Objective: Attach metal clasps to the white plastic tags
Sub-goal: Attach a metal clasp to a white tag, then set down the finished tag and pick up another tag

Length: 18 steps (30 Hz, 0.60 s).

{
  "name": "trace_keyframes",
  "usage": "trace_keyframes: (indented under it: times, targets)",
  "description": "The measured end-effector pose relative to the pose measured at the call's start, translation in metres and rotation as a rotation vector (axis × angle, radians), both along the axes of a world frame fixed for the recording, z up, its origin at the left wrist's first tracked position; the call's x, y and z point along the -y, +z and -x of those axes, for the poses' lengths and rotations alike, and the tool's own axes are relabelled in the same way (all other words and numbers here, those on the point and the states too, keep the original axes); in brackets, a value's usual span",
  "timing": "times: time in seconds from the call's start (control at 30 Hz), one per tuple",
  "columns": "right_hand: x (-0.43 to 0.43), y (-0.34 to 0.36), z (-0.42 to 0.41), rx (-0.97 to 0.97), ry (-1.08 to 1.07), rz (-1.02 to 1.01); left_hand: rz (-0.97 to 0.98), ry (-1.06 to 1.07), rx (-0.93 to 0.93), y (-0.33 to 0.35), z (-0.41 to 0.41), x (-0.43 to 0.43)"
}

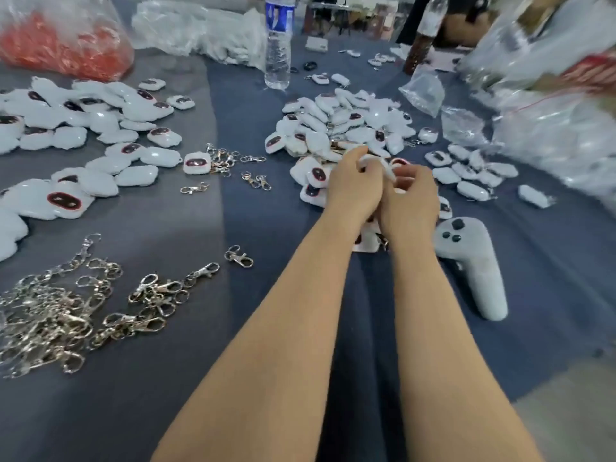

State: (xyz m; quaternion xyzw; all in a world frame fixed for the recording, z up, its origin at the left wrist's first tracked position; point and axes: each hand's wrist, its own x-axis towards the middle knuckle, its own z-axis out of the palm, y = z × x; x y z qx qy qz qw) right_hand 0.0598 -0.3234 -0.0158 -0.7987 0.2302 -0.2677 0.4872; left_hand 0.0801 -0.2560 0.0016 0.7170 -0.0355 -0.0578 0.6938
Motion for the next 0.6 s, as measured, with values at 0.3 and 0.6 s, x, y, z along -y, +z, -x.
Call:
trace_keyframes:
  times: [0.3,0.6]
  targets:
    - [0.011,-0.009,-0.011,0.060,-0.072,-0.041,0.091,0.075,-0.100,-0.010,-0.013,0.021]
    - [-0.056,0.011,0.000,0.212,0.181,-0.104,0.368,0.343,-0.035,0.003,-0.005,-0.040]
